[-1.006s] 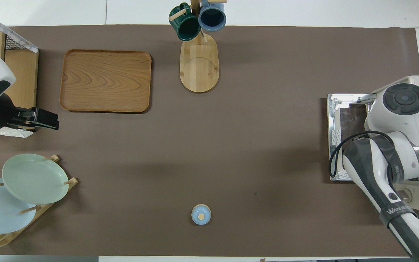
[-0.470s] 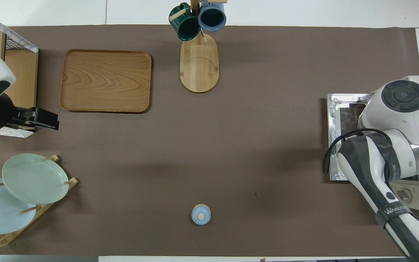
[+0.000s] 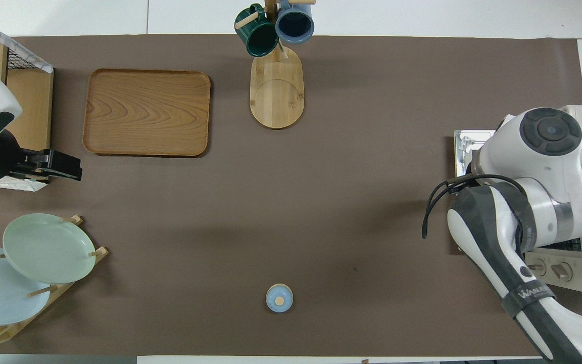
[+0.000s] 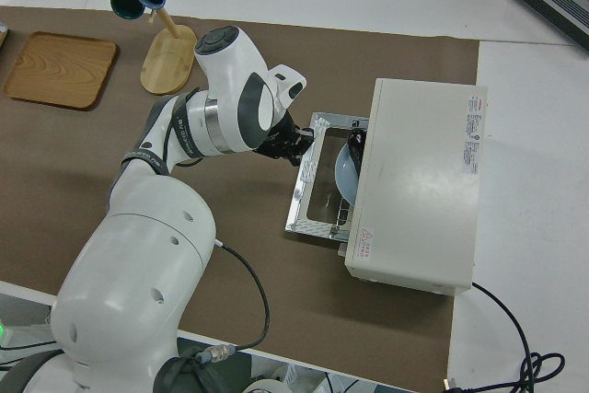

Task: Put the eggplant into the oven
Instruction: 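Release the eggplant inside the oven and withdraw the right gripper, then push the oven door closed with the right gripper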

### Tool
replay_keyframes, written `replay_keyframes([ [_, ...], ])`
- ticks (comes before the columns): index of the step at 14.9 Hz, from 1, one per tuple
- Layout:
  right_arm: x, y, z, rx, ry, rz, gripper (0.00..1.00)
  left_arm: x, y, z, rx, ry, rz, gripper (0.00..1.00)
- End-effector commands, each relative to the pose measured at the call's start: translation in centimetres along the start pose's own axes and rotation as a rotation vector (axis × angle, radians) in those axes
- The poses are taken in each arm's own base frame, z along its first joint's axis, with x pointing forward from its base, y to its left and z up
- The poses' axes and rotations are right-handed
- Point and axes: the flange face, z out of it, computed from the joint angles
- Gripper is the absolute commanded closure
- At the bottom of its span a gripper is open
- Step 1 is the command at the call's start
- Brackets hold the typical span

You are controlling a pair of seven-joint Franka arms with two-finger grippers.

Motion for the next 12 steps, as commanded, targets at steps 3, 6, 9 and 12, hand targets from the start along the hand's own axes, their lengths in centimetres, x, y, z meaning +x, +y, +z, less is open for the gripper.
replay_keyframes([
  [3,0.7,-0.4,5.4,0.023,-0.029,0.045,1.0,-0.4,-0.3,-0.2,0.016,-0.006,0.0,0.0],
  [6,0.4,-0.4,6.4,0.016,-0.041,0.032,1.0,-0.4,-0.3,-0.3,0.016,-0.004,0.0,0.0],
  [9,0.3,-0.5,6.5,0.014,-0.037,0.03,1.0,-0.4,-0.3,-0.3,0.016,-0.004,0.0,0.0],
  [12,0.1,-0.1,6.8,-0.016,-0.044,0.01,1.0,-0.4,-0.3,-0.3,0.016,-0.004,0.0,0.0],
])
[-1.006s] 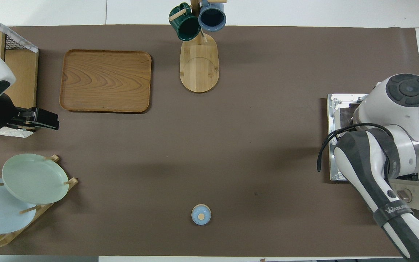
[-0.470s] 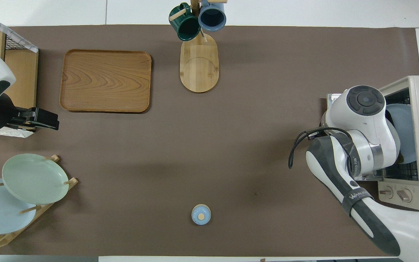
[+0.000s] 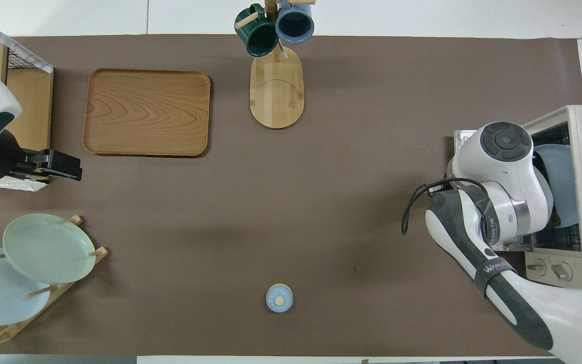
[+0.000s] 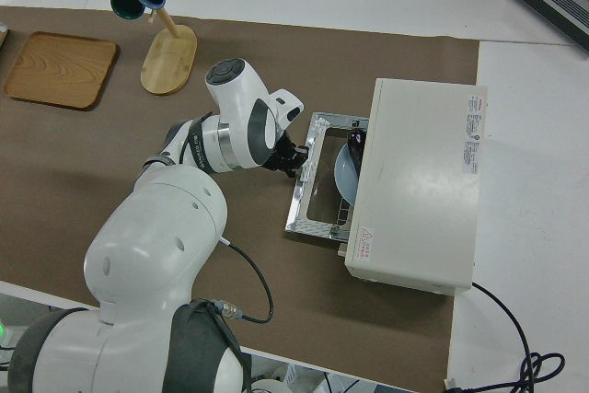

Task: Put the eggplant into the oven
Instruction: 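Push the oven door closed with the right gripper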

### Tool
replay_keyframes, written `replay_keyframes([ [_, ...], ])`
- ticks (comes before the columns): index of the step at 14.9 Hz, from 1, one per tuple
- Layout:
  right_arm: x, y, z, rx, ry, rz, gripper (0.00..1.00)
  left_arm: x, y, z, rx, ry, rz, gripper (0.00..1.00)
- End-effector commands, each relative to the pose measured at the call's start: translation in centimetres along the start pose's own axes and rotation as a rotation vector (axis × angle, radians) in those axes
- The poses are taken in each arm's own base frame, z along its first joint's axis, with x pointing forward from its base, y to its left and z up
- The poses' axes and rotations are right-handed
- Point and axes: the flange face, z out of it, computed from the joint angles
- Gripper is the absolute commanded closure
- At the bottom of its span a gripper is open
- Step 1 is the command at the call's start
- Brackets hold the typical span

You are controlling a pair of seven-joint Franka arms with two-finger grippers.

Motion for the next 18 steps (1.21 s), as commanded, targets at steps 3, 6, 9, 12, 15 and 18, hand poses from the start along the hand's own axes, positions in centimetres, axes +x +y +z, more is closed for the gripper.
replay_keyframes([
  [3,-0.7,1.2,0.2,-0.049,0.003,-0.028,1.0,-0.4,-0.3,-0.3,0.016,-0.004,0.0,0.0],
  [6,-0.7,1.3,0.1,-0.056,0.003,-0.033,1.0,-0.4,-0.3,-0.3,0.016,-0.004,0.002,0.0],
  [9,0.3,2.2,-3.1,-0.161,-0.028,-0.102,1.0,-0.4,-0.3,-0.3,0.016,-0.004,0.0,0.0],
  [12,1.1,4.4,-8.8,-0.18,-0.073,-0.164,1.0,-0.4,-0.3,-0.3,0.016,-0.004,0.0,0.0],
  [15,-0.4,6.4,-12.0,-0.173,-0.104,-0.169,1.0,-0.4,-0.3,-0.3,0.016,-0.004,0.0,0.0],
  [18,-2.2,9.5,-13.2,-0.149,-0.128,-0.16,1.0,-0.4,-0.3,-0.3,0.016,-0.004,0.0,0.0],
])
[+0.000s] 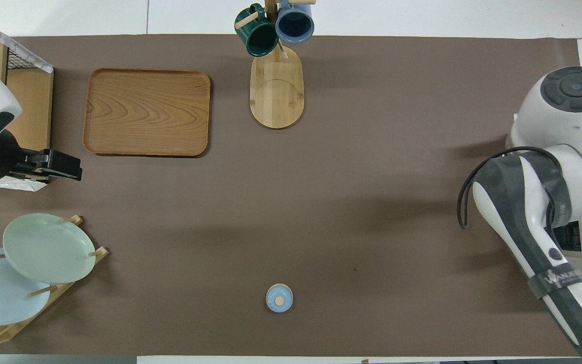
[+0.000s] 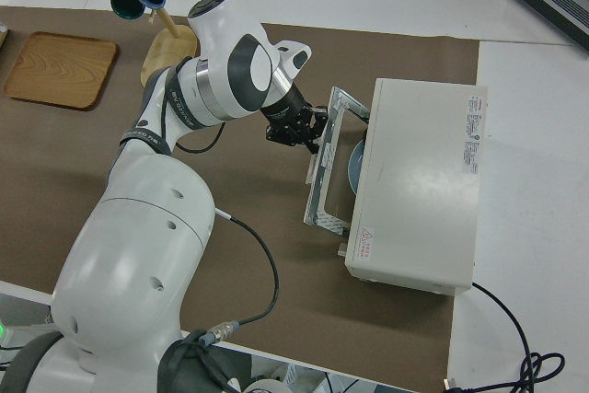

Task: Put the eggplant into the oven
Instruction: 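Push the oven door closed with the right gripper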

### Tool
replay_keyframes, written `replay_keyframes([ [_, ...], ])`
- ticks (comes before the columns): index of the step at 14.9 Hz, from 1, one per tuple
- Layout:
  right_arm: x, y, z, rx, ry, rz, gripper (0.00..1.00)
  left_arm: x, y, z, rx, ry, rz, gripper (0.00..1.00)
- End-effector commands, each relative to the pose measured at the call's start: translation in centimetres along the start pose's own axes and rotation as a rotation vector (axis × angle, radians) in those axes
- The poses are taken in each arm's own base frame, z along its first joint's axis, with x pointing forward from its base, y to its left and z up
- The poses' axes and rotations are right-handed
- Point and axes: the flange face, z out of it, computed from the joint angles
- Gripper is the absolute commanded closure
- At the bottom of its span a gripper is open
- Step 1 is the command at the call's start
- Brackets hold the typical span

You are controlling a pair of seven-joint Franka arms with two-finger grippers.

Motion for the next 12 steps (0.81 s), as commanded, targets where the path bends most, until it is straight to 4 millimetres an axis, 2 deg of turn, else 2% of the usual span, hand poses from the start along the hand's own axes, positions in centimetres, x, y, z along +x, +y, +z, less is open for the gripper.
replay_keyframes([
  [1,-2.0,2.6,-0.1,0.004,-0.017,-0.023,1.0,-0.4,-0.3,-0.3,0.016,-0.004,0.0,0.0],
  [5,-4.2,6.0,0.0,0.061,0.003,-0.039,1.0,-0.4,-0.3,-0.3,0.016,-0.004,0.0,0.0],
  [8,-5.0,7.1,-0.1,0.085,0.002,-0.03,1.0,-0.4,-0.3,-0.3,0.016,-0.004,0.0,0.0],
  [10,-5.8,7.2,-2.0,0.12,0.017,-0.015,0.98,-0.4,-0.3,-0.3,0.016,-0.004,0.0,0.0],
  [12,-5.9,6.9,-6.2,0.179,0.073,0.001,0.94,-0.4,-0.3,-0.3,0.016,-0.004,0.0,0.0],
])
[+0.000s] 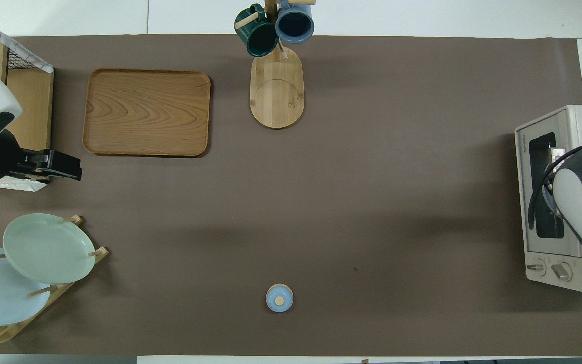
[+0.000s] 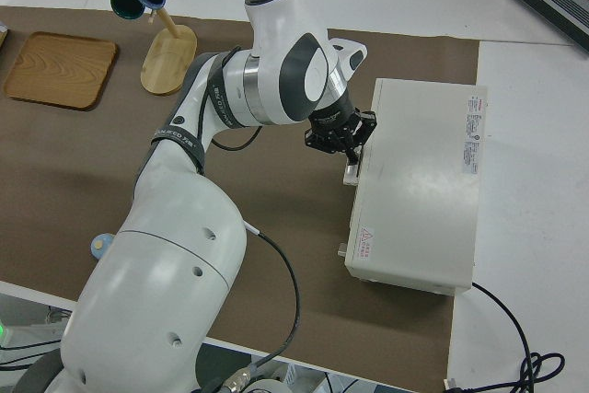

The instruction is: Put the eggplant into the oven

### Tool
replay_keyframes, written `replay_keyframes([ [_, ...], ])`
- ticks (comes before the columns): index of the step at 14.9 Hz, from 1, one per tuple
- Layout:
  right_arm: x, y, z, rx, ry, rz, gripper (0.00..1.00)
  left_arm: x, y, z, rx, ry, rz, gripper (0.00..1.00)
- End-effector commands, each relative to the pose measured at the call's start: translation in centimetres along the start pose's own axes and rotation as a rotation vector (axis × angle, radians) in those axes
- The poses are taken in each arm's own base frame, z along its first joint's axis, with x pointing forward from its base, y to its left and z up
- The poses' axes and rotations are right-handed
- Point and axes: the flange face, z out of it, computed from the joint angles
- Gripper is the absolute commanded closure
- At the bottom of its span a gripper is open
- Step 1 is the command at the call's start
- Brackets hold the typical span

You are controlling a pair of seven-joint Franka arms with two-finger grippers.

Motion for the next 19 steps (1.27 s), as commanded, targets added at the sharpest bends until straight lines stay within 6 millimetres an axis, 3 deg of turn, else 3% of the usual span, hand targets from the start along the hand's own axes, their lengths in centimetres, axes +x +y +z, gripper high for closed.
replay_keyframes([
  [1,-1.0,-0.8,-5.8,0.055,0.07,-0.004,0.87,-0.4,-0.3,-0.3,0.016,-0.004,0.0,0.0],
  [3,-1.1,-1.5,-8.5,0.124,0.12,-0.003,0.73,-0.4,-0.3,-0.3,0.016,-0.004,0.0,0.0],
  [4,-1.0,-1.7,-8.9,0.157,0.135,0.006,0.69,-0.4,-0.3,-0.3,0.016,-0.004,0.0,0.0],
  [5,-0.7,-2.4,-9.1,0.164,0.14,0.021,0.57,-0.4,-0.3,-0.3,0.016,-0.004,0.0,0.0],
  [6,-0.4,-3.3,-9.3,0.166,0.14,0.03,0.24,-0.4,-0.3,-0.3,0.016,-0.004,0.0,0.0],
  [7,-0.3,-3.2,-9.3,0.169,0.144,0.046,0.0,-0.4,-0.3,-0.3,0.016,-0.004,0.0,0.0],
  [12,-0.6,-3.9,-9.9,0.167,0.157,0.043,0.0,-0.4,-0.3,-0.3,0.016,-0.004,0.0,0.0],
  [15,-2.4,-4.8,-11.4,0.155,0.188,0.036,0.0,-0.4,-0.3,-0.3,0.016,-0.004,0.002,0.0],
  [19,-2.4,-4.8,-11.4,0.157,0.186,0.065,0.0,-0.4,-0.3,-0.3,0.016,-0.004,0.0,0.0],
])
